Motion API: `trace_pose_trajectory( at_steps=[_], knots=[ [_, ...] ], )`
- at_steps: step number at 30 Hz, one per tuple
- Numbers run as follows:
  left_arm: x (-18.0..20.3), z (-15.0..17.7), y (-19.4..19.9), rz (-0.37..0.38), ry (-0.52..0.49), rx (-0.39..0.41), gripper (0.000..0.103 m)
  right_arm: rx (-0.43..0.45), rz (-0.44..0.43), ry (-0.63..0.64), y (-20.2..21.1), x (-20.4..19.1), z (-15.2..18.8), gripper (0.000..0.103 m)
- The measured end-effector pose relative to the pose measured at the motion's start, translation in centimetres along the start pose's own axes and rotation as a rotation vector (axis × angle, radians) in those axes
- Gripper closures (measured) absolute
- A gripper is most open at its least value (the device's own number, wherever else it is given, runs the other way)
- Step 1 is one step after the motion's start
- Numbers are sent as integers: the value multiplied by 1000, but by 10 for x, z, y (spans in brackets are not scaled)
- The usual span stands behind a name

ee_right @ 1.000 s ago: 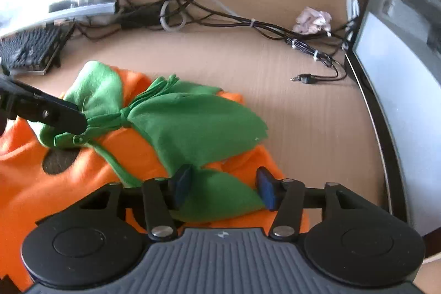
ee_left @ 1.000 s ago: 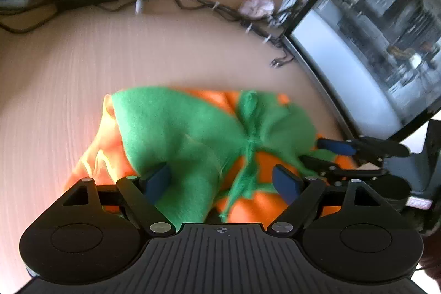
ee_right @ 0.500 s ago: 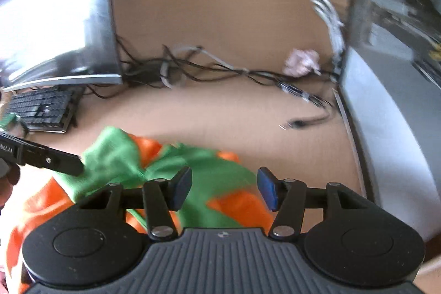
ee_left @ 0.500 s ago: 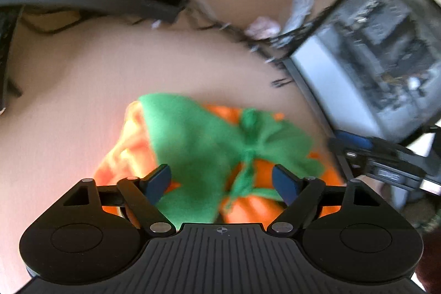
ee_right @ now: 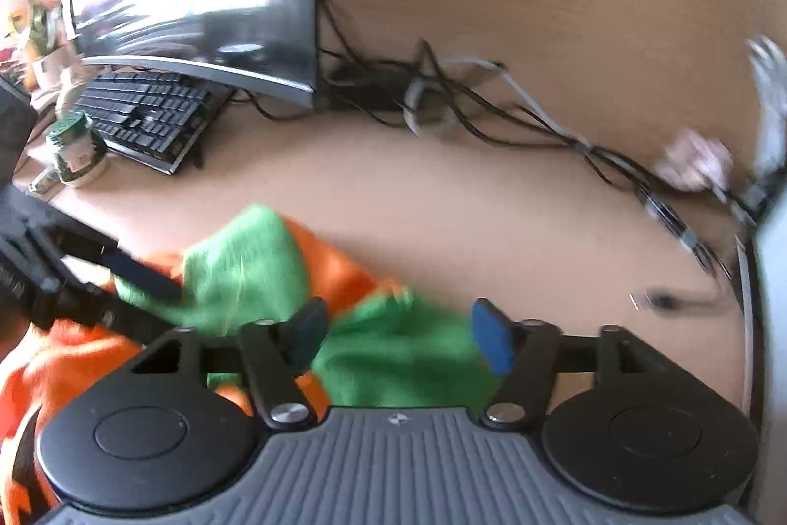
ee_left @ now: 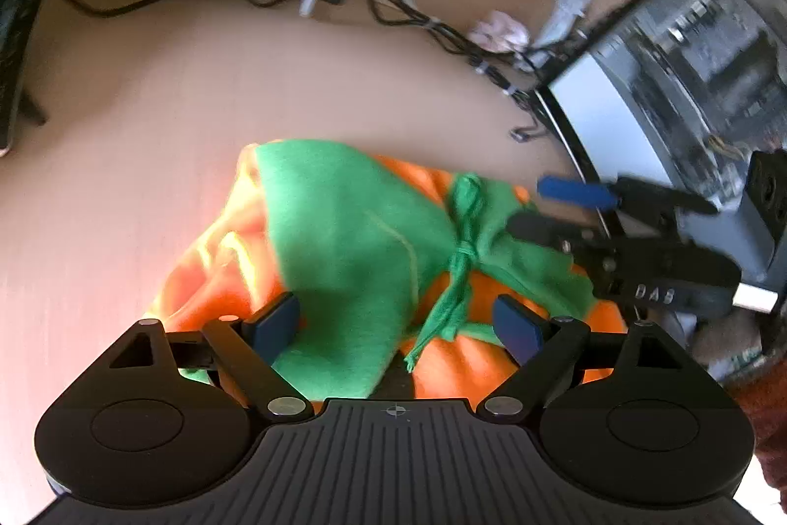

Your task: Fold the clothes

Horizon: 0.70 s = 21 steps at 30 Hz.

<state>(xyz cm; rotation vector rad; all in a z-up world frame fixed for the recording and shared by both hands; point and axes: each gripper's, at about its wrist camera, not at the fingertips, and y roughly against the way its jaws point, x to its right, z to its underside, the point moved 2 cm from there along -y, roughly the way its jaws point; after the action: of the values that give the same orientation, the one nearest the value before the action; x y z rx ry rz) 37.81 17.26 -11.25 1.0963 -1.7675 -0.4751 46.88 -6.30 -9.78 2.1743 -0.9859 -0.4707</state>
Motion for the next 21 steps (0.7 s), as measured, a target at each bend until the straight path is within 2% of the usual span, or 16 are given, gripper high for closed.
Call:
trace_pose_trajectory(
  at_steps=[5, 8, 10, 11, 12, 13, 16, 21],
  knots=[
    [-6, 1, 18, -5, 57, 32, 11, -55, -141, -49, -52, 0, -13, 35],
    [-15, -1, 34, -6, 95, 64, 10, -71, -187, -56, -69, -4, -14, 36],
    [-21, -3, 43, 1, 134, 87, 9, -80, -209, -54, -76, -8, -14, 52],
    [-23, -5, 46, 4, 159, 97, 9, -74, -211, -42, -71, -13, -14, 61],
    [-27, -6, 50, 8, 184, 106, 9, -67, -213, -29, -66, -18, -14, 79],
    [-31, -7, 53, 13, 210, 116, 9, -61, -214, -17, -61, -23, -14, 86],
    [-37, -12, 61, 25, 241, 139, 9, -38, -220, 20, -42, -38, -13, 94],
    [-32, -19, 69, 50, 226, 159, 9, 38, -204, 143, 34, -84, 5, 95]
  ],
)
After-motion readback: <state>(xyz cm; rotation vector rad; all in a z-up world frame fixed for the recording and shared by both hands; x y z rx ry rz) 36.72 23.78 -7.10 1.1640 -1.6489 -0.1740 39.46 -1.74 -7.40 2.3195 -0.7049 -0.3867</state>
